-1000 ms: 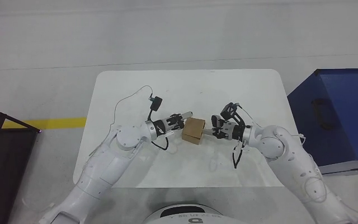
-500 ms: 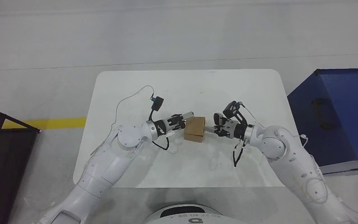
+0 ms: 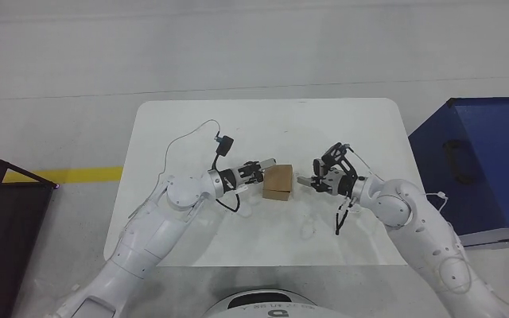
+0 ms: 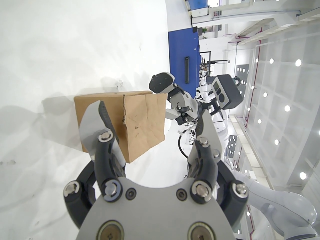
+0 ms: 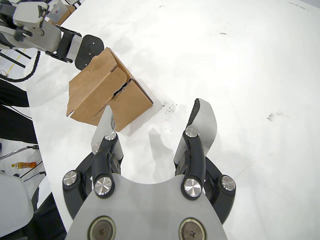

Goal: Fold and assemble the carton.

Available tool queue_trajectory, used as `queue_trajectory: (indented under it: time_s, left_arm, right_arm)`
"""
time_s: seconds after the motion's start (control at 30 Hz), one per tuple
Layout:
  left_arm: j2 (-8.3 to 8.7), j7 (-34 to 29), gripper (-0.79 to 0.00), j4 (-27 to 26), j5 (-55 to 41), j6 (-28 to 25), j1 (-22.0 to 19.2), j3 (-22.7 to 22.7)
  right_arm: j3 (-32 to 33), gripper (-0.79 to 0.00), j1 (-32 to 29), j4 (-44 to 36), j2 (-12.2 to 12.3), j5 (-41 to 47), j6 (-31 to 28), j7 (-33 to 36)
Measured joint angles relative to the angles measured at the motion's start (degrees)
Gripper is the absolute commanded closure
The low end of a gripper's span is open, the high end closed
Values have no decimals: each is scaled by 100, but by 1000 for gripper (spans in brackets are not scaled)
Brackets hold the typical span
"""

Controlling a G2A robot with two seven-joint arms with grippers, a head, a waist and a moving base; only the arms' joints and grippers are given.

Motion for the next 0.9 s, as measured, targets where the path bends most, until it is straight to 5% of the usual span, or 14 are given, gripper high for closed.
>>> queue_trajectory:
  time_s: [0.9]
  left_arm:
    - [-46, -139, -653, 127, -22, -53, -95, 17]
  right_arm:
    - [-368, -533, 319, 190, -118, 413, -115, 111]
